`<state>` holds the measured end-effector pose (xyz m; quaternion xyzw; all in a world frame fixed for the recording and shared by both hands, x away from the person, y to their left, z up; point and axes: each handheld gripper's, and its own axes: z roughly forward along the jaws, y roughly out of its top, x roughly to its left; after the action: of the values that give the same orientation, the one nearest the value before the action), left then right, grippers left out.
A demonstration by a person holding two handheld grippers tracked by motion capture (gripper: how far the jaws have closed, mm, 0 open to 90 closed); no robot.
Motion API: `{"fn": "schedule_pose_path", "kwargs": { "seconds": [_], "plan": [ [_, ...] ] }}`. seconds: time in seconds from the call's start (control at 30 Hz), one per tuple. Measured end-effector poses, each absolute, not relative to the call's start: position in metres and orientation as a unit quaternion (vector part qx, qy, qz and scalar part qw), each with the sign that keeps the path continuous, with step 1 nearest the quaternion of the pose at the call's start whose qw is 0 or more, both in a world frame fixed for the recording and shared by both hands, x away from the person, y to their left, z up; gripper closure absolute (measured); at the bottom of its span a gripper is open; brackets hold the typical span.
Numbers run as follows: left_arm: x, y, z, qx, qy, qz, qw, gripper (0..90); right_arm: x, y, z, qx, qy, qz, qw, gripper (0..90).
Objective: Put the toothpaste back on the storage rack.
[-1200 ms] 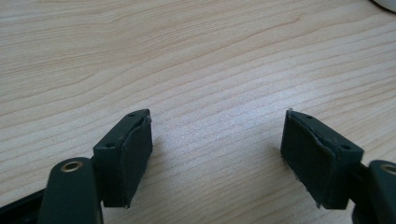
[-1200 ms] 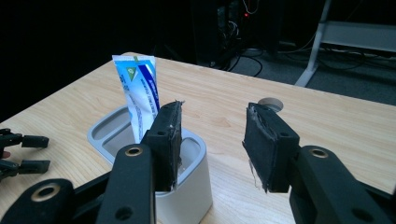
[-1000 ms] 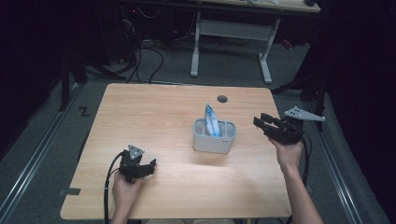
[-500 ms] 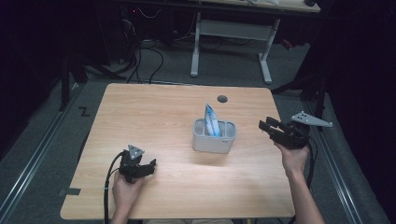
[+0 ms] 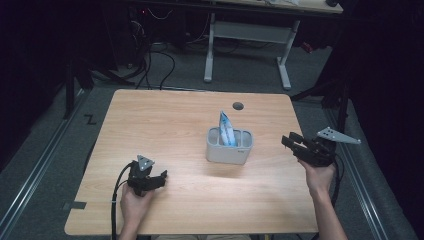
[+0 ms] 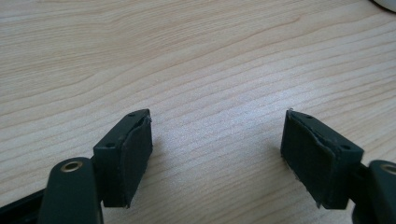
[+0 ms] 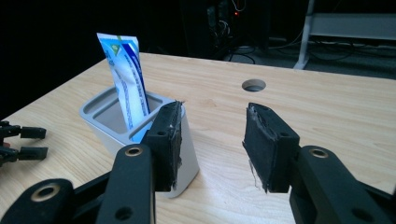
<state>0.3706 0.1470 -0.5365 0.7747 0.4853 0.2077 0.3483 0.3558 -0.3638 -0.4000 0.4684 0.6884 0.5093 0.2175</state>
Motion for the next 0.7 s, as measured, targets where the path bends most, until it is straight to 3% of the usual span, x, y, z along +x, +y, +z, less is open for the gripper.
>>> {"fn": "schedule_pose_path", "kwargs": {
  "seconds": [0.7],
  "plan": [
    [0.371, 0.147, -0.536, 0.775, 0.485, 0.208, 0.348, 25.3, 0.343, -0.369, -0.425, 0.483, 0.685, 0.507, 0.202, 56.2]
  ]
}}
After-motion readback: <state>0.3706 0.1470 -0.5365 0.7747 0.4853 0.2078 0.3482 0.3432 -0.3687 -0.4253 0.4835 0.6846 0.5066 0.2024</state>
